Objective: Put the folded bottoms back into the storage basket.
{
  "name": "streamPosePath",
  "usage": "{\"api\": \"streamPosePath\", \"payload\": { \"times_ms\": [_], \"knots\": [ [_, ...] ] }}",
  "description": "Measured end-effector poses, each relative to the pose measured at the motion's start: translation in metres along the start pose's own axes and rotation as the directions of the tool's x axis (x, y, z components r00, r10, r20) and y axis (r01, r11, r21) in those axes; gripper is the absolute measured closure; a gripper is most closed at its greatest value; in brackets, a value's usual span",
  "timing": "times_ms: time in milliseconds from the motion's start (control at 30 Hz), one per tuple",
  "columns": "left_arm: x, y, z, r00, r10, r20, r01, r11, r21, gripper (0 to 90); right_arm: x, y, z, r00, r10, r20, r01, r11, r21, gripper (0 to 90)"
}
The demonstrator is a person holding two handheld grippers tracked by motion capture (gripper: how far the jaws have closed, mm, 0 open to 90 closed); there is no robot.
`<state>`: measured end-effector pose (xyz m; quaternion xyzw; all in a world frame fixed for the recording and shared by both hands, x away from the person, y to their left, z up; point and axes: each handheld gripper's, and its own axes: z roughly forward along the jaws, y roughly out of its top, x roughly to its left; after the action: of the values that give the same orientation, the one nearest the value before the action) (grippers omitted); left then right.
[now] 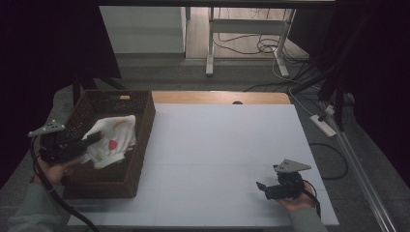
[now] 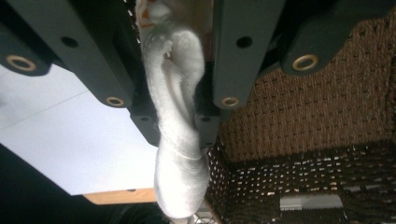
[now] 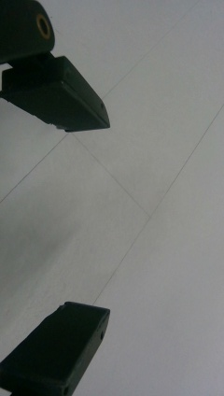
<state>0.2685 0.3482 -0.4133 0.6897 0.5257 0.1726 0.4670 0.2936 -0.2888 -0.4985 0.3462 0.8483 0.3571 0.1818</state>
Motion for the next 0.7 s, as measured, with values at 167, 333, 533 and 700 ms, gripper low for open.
{"api": "streamPosePath", "payload": {
  "times_ms": [167,333,533,700],
  "knots": [
    [0.002,-0.002,0.008,1.0,-0.003,-0.004,0.003,0.9997,0.025,75.8,0.0,0.0,0.0,1.0,0.001,0.001,-0.001,1.0,-0.001,8.8],
    [0.005,-0.001,0.016,1.0,-0.004,-0.006,0.004,0.9991,0.041,75.8,0.0,0.0,0.0,1.0,0.0,0.001,0.0,1.0,0.001,8.8],
    [0.008,0.001,0.025,0.9997,-0.005,-0.022,0.007,0.9976,0.069,75.7,0.0,0.0,0.0,1.0,0.0,0.002,0.0,1.0,0.002,8.7],
    [0.013,0.0,0.031,0.9993,-0.013,-0.034,0.016,0.9954,0.094,75.7,0.0,0.0,0.0,1.0,0.001,0.004,-0.001,1.0,0.003,8.8]
  ]
}}
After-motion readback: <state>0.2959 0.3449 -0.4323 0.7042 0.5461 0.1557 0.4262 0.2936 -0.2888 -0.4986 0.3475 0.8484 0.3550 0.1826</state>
